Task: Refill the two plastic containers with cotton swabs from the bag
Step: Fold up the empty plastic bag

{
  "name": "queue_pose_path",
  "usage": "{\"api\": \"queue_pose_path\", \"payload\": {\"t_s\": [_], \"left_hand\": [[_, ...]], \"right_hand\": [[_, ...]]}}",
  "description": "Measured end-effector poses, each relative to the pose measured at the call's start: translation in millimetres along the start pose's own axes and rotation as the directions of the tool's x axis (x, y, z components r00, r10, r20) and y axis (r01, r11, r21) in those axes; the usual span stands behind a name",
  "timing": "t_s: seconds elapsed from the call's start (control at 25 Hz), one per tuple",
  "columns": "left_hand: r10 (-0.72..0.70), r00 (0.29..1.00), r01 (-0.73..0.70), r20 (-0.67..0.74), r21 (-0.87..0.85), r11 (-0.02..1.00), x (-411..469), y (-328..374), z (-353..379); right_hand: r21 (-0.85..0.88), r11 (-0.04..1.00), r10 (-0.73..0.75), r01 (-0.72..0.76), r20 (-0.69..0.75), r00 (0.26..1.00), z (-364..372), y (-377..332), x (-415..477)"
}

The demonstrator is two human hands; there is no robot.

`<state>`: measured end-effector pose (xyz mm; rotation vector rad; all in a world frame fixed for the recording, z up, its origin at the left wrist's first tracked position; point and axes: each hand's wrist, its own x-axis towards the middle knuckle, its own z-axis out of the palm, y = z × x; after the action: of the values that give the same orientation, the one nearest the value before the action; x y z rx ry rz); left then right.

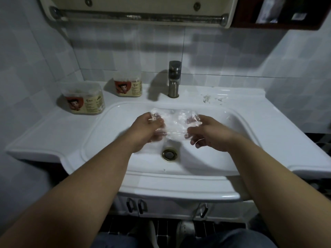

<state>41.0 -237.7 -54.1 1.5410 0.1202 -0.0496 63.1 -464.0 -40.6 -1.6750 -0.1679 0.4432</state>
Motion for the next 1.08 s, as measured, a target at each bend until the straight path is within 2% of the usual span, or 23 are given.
{"api": "queue_pose_path", "payload": {"t_s": [0.2, 0.28, 0.36, 0.4, 0.44, 0.48, 0.56, 0.64, 0.72, 0.8, 0.84, 0.92, 1.0, 1.08], "left_hand": [[0.041, 0.999, -0.037, 0.008, -0.287, 0.957, -2.3, 12.4, 0.6], [0.005, 1.000, -0.004, 0.000, -0.373, 0.928, -2.4, 16.6, -1.7], [-0.073, 0.997, 0.074, 0.021, -0.517, 0.853, -1.8, 19.3, -3.0], [-0.097, 0.994, 0.105, 0.045, -0.560, 0.822, -2.7, 20.1, -2.7], [-0.111, 0.992, 0.123, 0.055, -0.542, 0.832, -1.6, 18.7, -2.6], [-0.121, 0.991, 0.135, 0.060, -0.449, 0.883, -1.8, 16.6, -1.7], [-0.124, 0.990, 0.134, 0.073, -0.157, 0.978, -3.0, 9.7, 0.1], [-0.145, 0.985, 0.138, 0.099, 0.074, 0.988, -4.0, 4.3, 0.6], [-0.161, 0.976, 0.129, 0.148, 0.202, 0.971, -5.0, 0.8, 1.0], [-0.168, 0.973, 0.112, 0.156, 0.315, 0.942, -4.5, -3.6, 2.9], [-0.170, 0.977, 0.117, 0.133, 0.332, 0.936, -3.4, -6.3, 4.2], [-0.166, 0.984, 0.143, 0.057, 0.284, 0.948, -0.5, -10.2, 4.4], [-0.160, 0.987, 0.154, 0.021, 0.184, 0.971, 2.4, -8.5, 3.5], [-0.165, 0.984, 0.162, 0.066, 0.046, 0.986, 3.5, -4.5, 4.0]], "right_hand": [[0.332, 0.941, -0.043, 0.059, -0.058, 0.997, 1.4, -11.0, 1.5], [0.414, 0.910, -0.003, 0.010, -0.020, 1.000, 2.0, -11.9, 1.0], [0.424, 0.905, 0.019, -0.028, 0.024, 1.000, 1.4, -10.3, 1.2], [0.395, 0.918, 0.014, -0.024, 0.029, 0.999, 1.2, -8.9, 1.7], [0.340, 0.941, -0.006, -0.001, 0.019, 1.000, 1.2, -7.0, 2.2], [0.273, 0.961, -0.033, 0.032, -0.001, 0.999, 1.7, -4.9, 2.5], [0.133, 0.989, -0.061, 0.068, -0.058, 0.996, 3.1, 0.4, 3.8], [-0.041, 0.996, -0.090, 0.085, -0.169, 0.981, 3.7, 3.5, 6.7], [-0.249, 0.963, -0.170, 0.099, -0.281, 0.945, 6.7, 2.7, 8.0], [-0.467, 0.875, -0.307, 0.127, -0.333, 0.892, 11.7, 3.3, 7.7], [-0.545, 0.823, -0.375, 0.158, -0.313, 0.873, 14.8, 4.3, 7.3], [-0.590, 0.763, -0.458, 0.266, -0.203, 0.865, 22.2, 7.9, 8.1], [-0.609, 0.714, -0.477, 0.345, -0.063, 0.876, 27.9, 11.4, 11.1], [-0.650, 0.665, -0.465, 0.368, 0.025, 0.885, 30.0, 13.2, 13.9]]}}
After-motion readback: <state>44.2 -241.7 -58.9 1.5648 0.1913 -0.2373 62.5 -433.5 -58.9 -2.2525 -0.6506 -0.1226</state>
